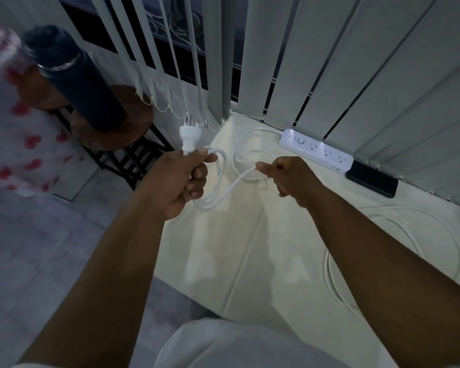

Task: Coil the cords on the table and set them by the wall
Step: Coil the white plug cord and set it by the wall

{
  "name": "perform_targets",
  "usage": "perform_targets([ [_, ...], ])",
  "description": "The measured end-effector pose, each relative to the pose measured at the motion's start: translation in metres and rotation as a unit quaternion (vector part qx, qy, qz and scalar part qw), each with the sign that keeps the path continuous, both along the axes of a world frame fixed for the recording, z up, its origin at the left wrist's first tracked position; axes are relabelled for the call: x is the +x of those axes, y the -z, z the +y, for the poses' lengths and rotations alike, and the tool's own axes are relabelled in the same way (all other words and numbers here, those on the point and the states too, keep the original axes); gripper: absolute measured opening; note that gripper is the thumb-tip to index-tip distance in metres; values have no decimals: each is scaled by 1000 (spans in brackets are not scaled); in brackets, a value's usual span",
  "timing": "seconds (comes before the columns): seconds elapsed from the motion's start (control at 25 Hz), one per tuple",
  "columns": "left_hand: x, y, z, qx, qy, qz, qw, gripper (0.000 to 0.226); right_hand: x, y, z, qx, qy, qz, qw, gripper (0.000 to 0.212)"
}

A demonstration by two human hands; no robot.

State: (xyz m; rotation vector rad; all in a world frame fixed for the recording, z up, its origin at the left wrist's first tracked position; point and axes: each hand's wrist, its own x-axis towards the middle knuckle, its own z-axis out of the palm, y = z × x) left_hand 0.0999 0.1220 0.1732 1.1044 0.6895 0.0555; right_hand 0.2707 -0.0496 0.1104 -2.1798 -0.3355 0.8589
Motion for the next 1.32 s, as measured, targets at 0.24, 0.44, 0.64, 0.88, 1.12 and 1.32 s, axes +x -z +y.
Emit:
perform_targets([
  [0.24, 36, 39, -31, -46, -103, 66, 991, 26, -19, -36, 47, 210, 111, 241, 941, 11],
  [0.44, 60, 49, -37, -94, -133, -2, 987, 23, -46, -29, 37, 207, 31, 47, 977, 33],
  [0.64, 71, 53, -42, -76, -159, 11, 984, 26, -51, -1, 26, 146, 29, -127, 981, 23],
  [0.88, 71, 27, -28, 31, -226, -26, 973, 24, -31, 43, 18, 93, -284, -339, 892, 28],
  [1.12, 52, 12, -6, 38, -139, -56, 988, 25, 46, 71, 43, -94, -516, -432, 734, 32],
  [1.32, 36, 19, 6, 18, -92, -13, 996, 25, 100, 45, 76, -139, -538, -377, 741, 22],
])
